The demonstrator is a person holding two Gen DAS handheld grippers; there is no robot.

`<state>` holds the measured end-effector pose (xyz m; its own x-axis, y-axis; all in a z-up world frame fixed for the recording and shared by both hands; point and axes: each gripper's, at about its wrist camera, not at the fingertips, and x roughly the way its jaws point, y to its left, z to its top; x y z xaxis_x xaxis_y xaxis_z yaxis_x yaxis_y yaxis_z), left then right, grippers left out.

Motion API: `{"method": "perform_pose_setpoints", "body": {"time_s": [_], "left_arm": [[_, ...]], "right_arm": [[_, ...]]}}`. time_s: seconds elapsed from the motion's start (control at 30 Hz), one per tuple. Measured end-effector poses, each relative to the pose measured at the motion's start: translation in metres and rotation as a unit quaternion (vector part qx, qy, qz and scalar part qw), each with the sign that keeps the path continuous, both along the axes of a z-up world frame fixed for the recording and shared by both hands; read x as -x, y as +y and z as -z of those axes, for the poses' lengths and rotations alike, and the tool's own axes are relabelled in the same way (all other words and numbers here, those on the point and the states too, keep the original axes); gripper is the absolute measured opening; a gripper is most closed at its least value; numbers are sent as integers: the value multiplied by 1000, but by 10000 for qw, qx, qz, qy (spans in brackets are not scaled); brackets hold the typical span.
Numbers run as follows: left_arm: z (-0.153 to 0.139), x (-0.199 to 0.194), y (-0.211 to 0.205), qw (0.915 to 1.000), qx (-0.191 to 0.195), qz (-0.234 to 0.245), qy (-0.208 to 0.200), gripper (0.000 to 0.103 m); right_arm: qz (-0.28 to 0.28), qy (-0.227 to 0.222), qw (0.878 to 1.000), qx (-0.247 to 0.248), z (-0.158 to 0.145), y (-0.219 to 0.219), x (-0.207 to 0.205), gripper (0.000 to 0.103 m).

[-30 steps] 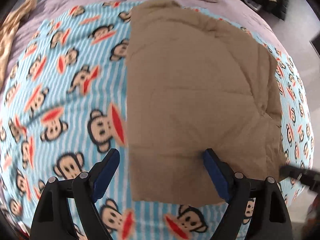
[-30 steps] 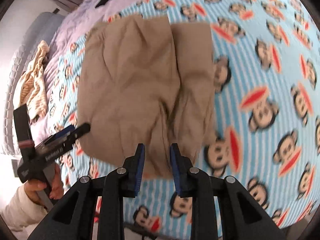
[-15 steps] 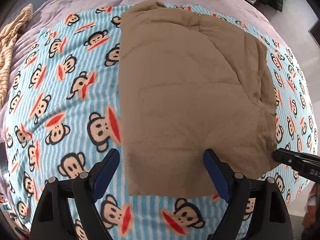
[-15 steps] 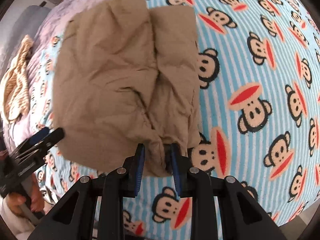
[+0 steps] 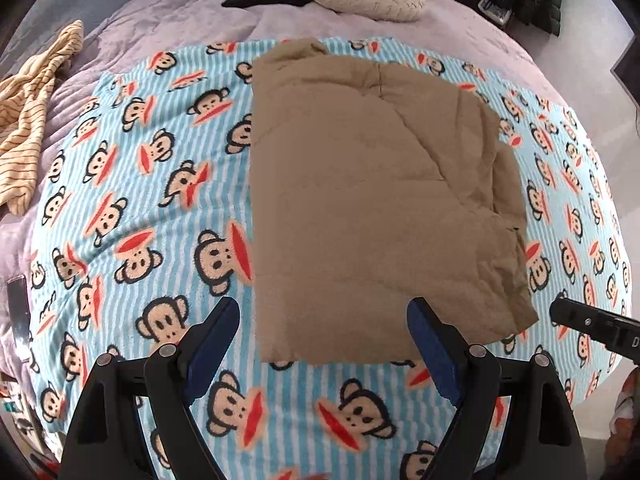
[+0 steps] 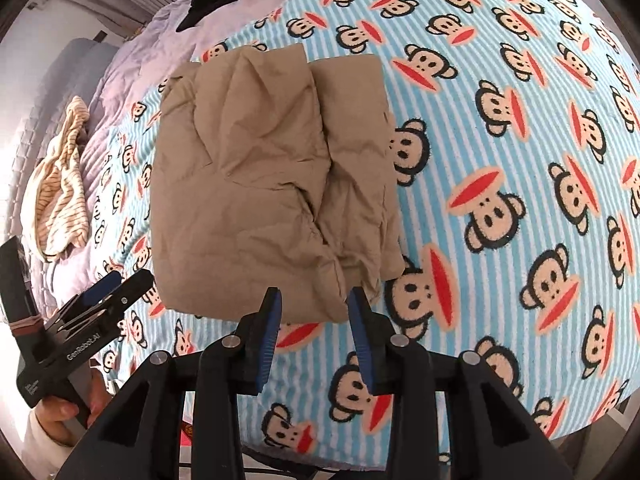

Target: Fold large clothes

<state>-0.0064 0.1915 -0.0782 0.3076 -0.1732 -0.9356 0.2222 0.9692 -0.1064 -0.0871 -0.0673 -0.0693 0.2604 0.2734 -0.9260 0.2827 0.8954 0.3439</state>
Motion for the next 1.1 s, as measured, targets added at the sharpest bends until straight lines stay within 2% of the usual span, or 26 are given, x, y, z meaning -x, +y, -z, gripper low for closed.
{"method": "perform_pose_setpoints", "body": {"time_s": [0.03, 0.07, 0.1, 0.2, 0.47, 0.57, 0.6, 0.63, 0.73, 0.83, 0.93, 1.1], "left_arm": [[-4, 4, 2, 10000, 6, -41, -69, 87], [-7, 7, 4, 9999, -1, -78, -122, 101], [-11, 12, 6, 9997, -22, -142, -215, 103], [-22, 20, 8, 9995, -68, -127, -264, 103], [-53, 41, 9, 9965, -372, -369, -652, 103], [-62, 51, 16, 9956, -299, -563, -692, 103], [-64, 53, 18, 9955, -290, -616, -661, 103], [-66, 57, 21, 9952, -282, -648, -679, 103], [-74, 68, 23, 9938, -289, -706, -810, 103], [-83, 79, 25, 9934, -181, -703, -887, 103], [-93, 89, 25, 9929, -173, -676, -963, 103], [-112, 101, 27, 9915, -108, -653, -1116, 103]], "right_arm": [[-23, -24, 10000, 17, -2, 2, 2, 38], [-41, -47, 10000, 30, -4, 4, 2, 38], [-52, -92, 9999, 50, -8, 5, 5, 40], [-61, -227, 9997, 95, -19, 8, 9, 46], [-93, -509, 9982, 307, -46, 17, 22, 53], [-106, -661, 9960, 588, -58, 22, 27, 68], [-128, -706, 9950, 697, -63, 25, 29, 79], [-126, -745, 9942, 763, -67, 27, 31, 84], [-181, -944, 9906, 976, -82, 35, 40, 87], [-146, -1202, 9861, 1140, -94, 40, 49, 103], [-82, -1450, 9808, 1302, -102, 44, 58, 103], [-10, -1316, 9840, 1205, -111, 44, 57, 103]]}}
